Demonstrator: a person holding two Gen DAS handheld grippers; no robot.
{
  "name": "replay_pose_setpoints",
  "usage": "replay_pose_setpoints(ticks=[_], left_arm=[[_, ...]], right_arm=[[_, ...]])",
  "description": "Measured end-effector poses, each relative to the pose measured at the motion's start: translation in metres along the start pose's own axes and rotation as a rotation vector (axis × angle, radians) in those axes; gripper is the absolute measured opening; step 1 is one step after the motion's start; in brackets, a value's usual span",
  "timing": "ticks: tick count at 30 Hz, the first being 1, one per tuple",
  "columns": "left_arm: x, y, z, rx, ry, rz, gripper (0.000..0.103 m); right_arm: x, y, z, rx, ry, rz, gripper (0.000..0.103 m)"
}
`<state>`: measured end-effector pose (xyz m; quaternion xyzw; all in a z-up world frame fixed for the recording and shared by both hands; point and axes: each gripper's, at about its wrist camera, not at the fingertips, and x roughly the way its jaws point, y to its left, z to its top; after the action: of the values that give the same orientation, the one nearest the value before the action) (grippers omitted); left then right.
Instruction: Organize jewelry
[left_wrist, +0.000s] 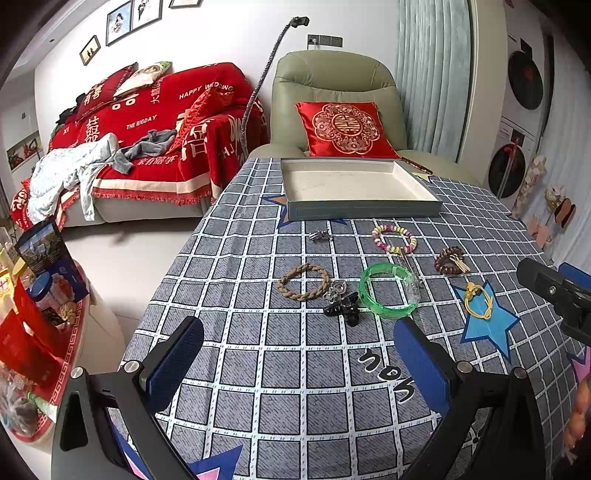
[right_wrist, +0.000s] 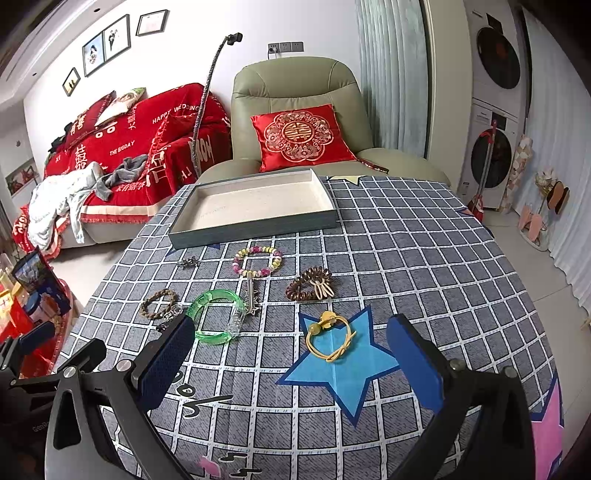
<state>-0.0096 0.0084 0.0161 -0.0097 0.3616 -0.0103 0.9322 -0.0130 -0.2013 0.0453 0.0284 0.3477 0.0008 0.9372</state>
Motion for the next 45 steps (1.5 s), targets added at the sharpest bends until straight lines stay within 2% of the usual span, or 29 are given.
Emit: replay_pose_setpoints(ticks=[29, 37, 45], left_arm=[[0.006, 0.002, -0.003, 0.012, 0.015, 0.004, 0.103], [0.037, 0.02, 0.002, 0.011, 0.093, -0.02, 0.103], [0.082, 0.05, 0.019, -0.032, 0.157, 0.014, 0.103]], right_arm=[[0.001, 0.002, -0.002, 0.009, 0.007, 0.003, 0.103], [0.019, -0.002, -0.009, 0.019, 0.062, 0.014, 0.103], [0.049, 0.008, -0.011, 0.037, 0.165, 0.055, 0.103]])
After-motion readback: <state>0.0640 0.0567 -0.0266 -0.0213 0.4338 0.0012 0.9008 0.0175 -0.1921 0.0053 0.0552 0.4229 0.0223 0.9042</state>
